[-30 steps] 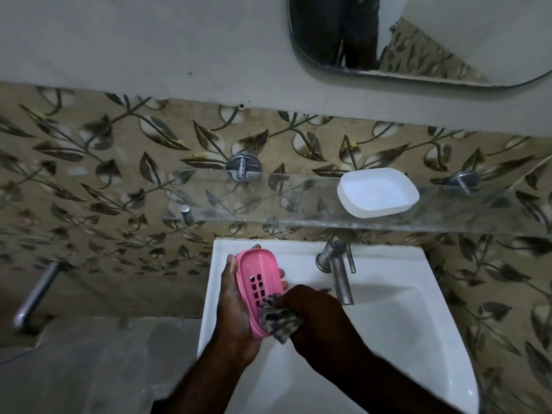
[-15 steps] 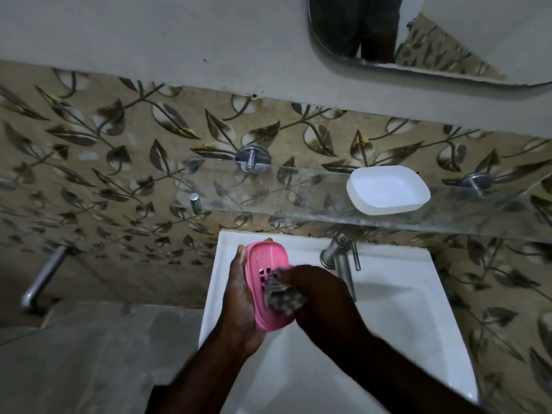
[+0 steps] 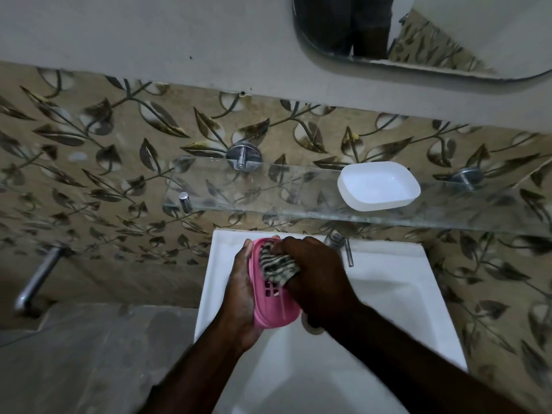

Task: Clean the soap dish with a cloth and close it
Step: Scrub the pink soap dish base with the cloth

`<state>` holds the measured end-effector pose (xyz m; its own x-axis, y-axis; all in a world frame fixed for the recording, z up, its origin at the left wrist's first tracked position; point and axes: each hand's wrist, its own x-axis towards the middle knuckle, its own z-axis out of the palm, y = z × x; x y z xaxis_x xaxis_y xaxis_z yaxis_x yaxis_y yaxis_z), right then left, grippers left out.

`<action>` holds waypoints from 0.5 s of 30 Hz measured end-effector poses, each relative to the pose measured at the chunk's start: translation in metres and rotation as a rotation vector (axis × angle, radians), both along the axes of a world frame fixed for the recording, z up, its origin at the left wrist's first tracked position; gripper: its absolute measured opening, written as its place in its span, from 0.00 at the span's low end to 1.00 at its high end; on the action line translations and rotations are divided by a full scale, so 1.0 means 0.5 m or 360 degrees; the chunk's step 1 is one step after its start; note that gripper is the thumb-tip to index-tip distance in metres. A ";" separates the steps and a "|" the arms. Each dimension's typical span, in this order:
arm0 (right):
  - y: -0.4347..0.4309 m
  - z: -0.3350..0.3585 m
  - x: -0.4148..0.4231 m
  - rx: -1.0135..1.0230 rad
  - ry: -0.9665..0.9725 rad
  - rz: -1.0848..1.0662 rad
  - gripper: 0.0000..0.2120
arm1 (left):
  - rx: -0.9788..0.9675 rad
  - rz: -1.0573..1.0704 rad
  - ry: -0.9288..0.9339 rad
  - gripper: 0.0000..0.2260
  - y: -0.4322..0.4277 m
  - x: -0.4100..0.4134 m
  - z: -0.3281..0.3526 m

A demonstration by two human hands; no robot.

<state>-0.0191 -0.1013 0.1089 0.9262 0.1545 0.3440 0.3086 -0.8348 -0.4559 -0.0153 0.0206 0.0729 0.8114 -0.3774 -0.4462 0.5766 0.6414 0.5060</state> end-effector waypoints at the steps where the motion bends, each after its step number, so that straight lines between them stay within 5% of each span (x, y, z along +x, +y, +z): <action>1: 0.010 0.001 -0.006 -0.0004 -0.0034 0.0012 0.11 | -0.0031 -0.0010 -0.0017 0.25 0.001 0.004 0.002; 5: -0.011 -0.021 -0.041 0.0055 0.0088 0.0330 0.14 | -0.0047 -0.0079 0.0087 0.28 0.017 0.008 -0.018; 7: -0.028 -0.009 -0.037 0.0310 0.0346 0.0221 0.10 | 0.0003 -0.0081 0.0181 0.31 0.019 0.006 -0.033; 9: -0.038 -0.002 -0.033 0.0687 0.0560 -0.0077 0.02 | -0.0025 -0.0056 0.0190 0.33 0.020 0.006 -0.037; 13: -0.047 0.025 -0.041 0.1842 0.1012 -0.0376 0.07 | -0.0281 -0.0070 0.0186 0.35 0.027 0.008 -0.038; 15: -0.047 0.032 -0.048 0.2128 0.1183 -0.0430 0.11 | -0.0307 -0.0091 0.0132 0.34 0.030 0.009 -0.045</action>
<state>-0.0431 -0.1250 0.1249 0.8936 -0.0727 -0.4429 -0.4042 0.2988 -0.8645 -0.0107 0.0355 0.0503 0.7498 -0.5066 -0.4256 0.6493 0.6871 0.3261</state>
